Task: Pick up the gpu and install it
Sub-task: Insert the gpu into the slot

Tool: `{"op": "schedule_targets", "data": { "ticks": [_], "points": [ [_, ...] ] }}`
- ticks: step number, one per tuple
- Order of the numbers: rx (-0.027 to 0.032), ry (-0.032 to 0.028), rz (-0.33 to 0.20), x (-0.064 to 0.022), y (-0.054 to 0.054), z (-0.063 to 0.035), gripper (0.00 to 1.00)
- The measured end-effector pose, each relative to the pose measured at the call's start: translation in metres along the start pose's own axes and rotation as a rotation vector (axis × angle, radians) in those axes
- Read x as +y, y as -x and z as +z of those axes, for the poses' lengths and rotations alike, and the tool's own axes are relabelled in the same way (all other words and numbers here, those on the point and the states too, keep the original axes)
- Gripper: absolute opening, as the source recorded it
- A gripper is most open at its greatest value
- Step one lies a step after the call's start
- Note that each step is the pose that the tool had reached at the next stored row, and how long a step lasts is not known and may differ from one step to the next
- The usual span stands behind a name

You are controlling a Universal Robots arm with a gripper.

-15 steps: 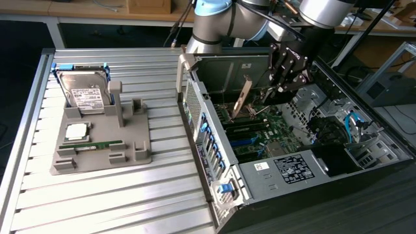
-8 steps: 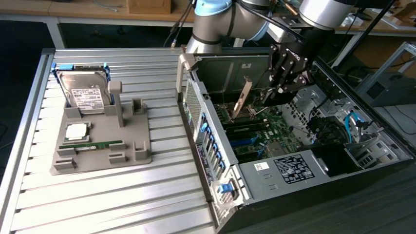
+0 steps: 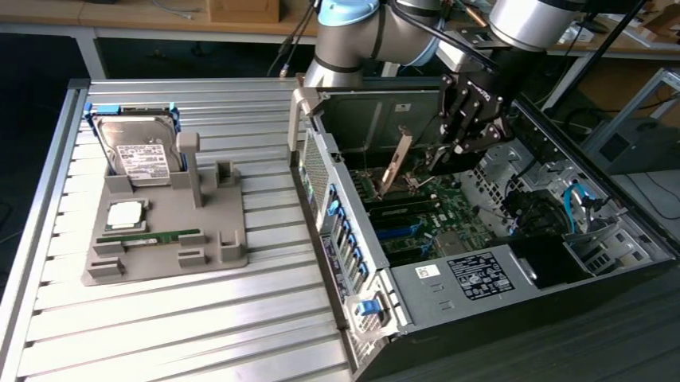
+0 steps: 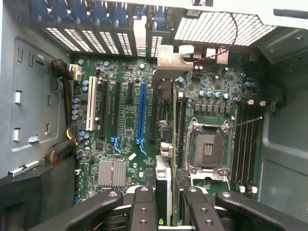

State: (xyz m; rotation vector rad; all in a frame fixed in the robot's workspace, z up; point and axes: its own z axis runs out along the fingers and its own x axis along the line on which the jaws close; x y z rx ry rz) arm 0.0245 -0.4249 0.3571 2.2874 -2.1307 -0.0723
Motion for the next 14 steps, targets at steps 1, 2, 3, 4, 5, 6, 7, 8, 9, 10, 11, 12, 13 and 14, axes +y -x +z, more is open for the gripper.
{"op": "schedule_targets", "data": {
  "ticks": [1,2,3,4,5,6,7,8,9,10,11,12,13,14],
  "points": [
    [0.0,0.0,0.0,0.0,-0.0003,0.0004,0.27],
    [0.0,0.0,0.0,0.0,-0.0005,0.0006,0.27],
    [0.0,0.0,0.0,0.0,-0.0007,0.0009,0.27],
    [0.0001,0.0,0.0,0.0,-0.0009,0.0011,0.27],
    [0.0001,0.0,0.0,0.0,-0.0011,0.0013,0.27],
    [0.0001,0.0,0.0,0.0,-0.0013,0.0016,0.27],
    [0.0,0.0,0.0,0.0,-0.0014,0.0018,0.27],
    [0.0001,0.0,0.0,0.0,-0.0016,0.002,0.27],
    [0.0,0.0,0.0,0.0,-0.0018,0.0022,0.27],
    [0.0001,0.0,0.0,0.0,-0.002,0.0024,0.27],
    [0.0001,0.0,0.0,0.0,-0.0023,0.0028,0.27],
    [0.0,0.0,0.0,0.0,-0.0026,0.0032,0.27],
    [0.0,0.0,0.0,0.0,-0.0029,0.0035,0.27],
    [0.0001,0.0,0.0,0.0001,-0.0032,0.0038,0.27]
  ]
}}
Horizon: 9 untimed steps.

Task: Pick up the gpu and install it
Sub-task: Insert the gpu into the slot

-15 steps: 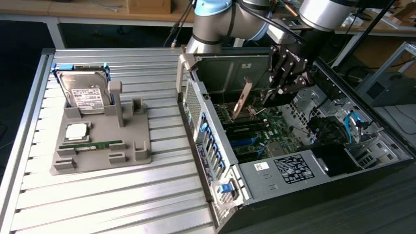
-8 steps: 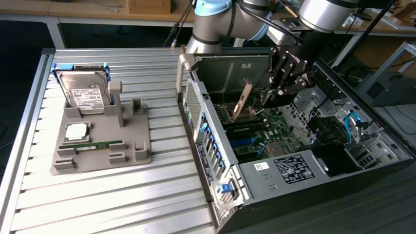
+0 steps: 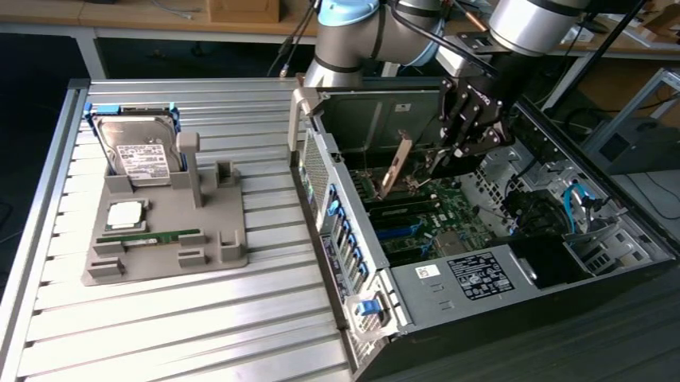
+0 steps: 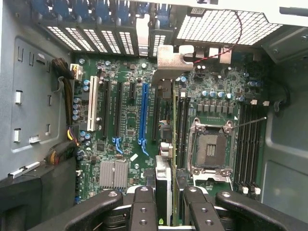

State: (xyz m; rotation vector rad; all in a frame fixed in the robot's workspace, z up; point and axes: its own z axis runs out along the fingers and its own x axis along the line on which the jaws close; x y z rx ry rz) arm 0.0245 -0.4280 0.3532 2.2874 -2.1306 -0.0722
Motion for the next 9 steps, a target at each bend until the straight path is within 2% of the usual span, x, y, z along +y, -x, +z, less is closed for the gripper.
{"op": "schedule_targets", "data": {
  "ticks": [9],
  "points": [
    [-0.0001,0.0,0.0,0.0,-0.0021,0.0025,0.27]
  ]
}}
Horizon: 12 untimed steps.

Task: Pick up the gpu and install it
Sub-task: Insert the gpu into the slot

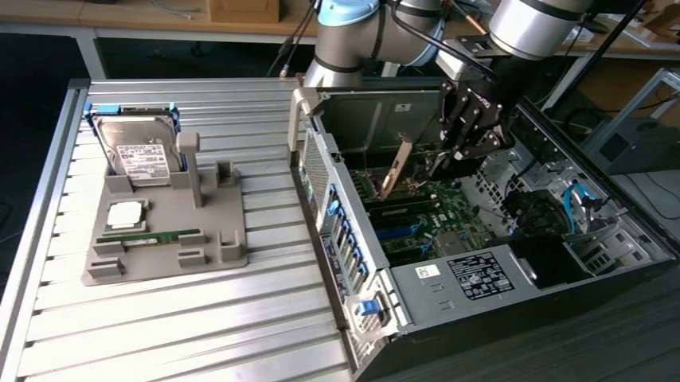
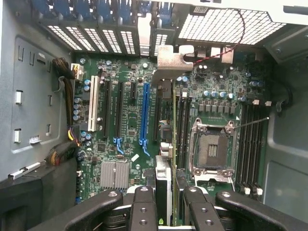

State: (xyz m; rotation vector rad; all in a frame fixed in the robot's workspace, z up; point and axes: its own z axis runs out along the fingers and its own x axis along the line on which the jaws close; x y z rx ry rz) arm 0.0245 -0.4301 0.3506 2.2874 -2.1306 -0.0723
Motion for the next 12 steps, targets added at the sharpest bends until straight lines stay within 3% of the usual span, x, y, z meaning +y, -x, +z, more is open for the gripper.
{"op": "schedule_targets", "data": {
  "ticks": [12],
  "points": [
    [0.0,0.0,0.0,0.0001,-0.0034,0.0039,0.27]
  ]
}}
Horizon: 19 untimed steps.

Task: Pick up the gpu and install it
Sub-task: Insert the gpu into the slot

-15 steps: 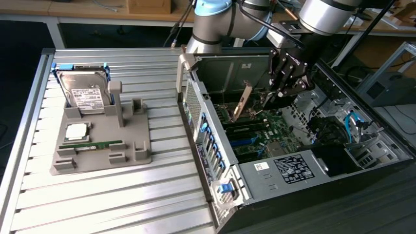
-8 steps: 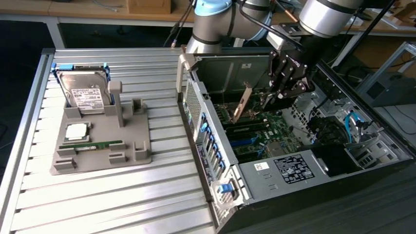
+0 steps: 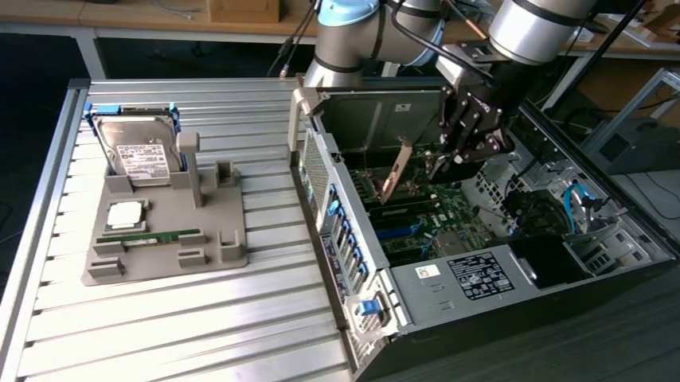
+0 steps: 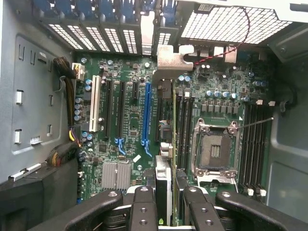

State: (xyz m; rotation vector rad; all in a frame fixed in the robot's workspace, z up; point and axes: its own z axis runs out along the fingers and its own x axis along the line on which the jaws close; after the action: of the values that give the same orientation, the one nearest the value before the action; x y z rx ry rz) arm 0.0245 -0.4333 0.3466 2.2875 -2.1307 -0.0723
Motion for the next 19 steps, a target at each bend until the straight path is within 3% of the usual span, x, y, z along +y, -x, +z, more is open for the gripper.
{"op": "schedule_targets", "data": {
  "ticks": [19],
  "points": [
    [0.0001,0.0,0.0,0.0001,-0.0047,0.0055,0.27]
  ]
}}
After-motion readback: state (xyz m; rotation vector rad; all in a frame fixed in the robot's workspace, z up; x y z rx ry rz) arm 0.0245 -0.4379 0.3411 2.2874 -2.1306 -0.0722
